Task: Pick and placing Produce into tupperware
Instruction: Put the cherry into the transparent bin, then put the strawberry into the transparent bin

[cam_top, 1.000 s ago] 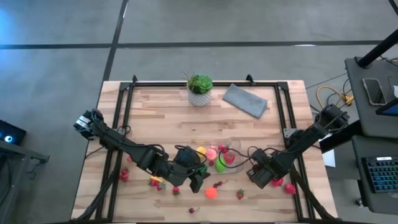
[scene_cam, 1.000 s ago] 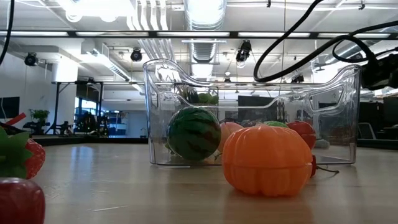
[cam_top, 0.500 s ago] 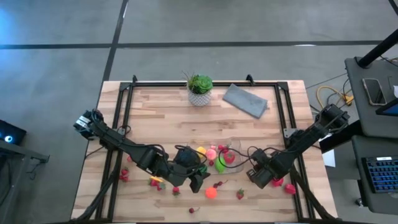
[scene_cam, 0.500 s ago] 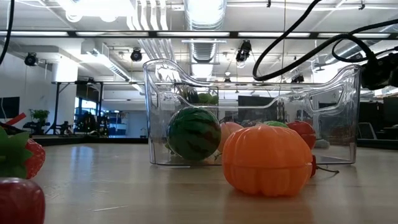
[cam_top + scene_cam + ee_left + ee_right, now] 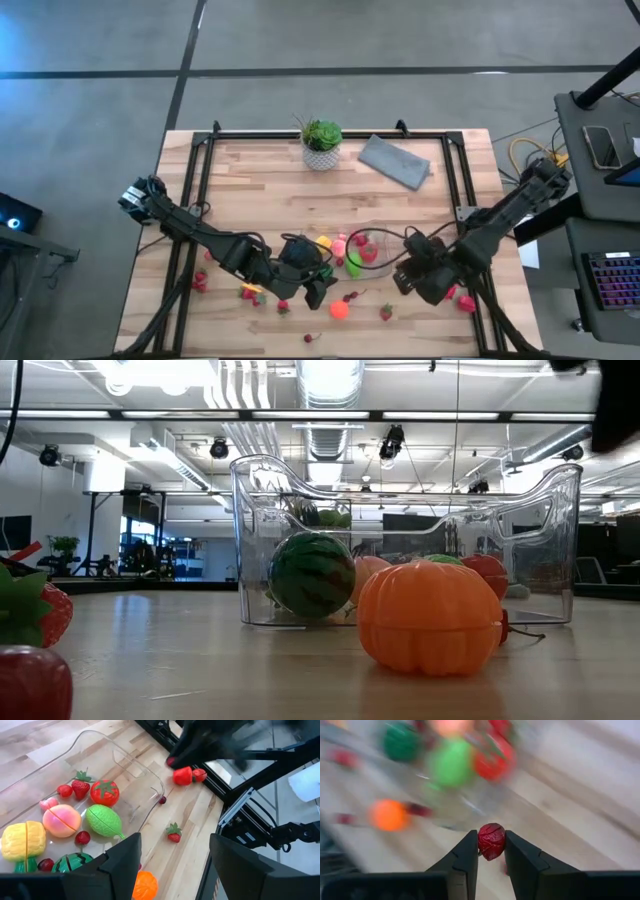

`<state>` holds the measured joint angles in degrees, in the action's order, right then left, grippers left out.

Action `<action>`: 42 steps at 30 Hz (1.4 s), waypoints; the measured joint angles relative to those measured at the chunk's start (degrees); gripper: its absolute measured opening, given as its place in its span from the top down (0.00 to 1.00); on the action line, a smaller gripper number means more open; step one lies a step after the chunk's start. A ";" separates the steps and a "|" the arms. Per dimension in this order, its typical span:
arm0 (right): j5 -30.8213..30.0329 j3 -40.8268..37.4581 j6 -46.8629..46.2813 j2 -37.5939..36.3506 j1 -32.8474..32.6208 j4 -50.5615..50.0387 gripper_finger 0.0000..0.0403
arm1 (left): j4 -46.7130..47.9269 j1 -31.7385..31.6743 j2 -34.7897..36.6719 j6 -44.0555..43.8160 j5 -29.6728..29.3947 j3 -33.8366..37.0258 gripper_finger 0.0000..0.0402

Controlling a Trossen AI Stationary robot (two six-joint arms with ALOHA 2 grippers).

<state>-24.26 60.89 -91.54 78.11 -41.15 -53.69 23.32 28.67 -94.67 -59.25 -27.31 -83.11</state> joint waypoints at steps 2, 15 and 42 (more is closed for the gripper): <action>-3.51 4.20 5.14 -0.35 -0.07 0.10 0.80 | 0.03 0.06 0.00 -0.01 0.00 0.02 0.45; -5.69 7.42 21.22 -0.02 10.27 5.39 0.62 | -0.11 0.85 0.00 -0.45 -2.05 0.15 0.45; -5.82 7.21 6.46 -3.92 2.75 -13.45 0.41 | 16.05 12.17 -0.75 1.67 12.45 2.99 0.45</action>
<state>-30.09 68.10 -85.08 74.19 -38.39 -67.14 39.37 40.85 -95.42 -57.58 -14.86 -80.12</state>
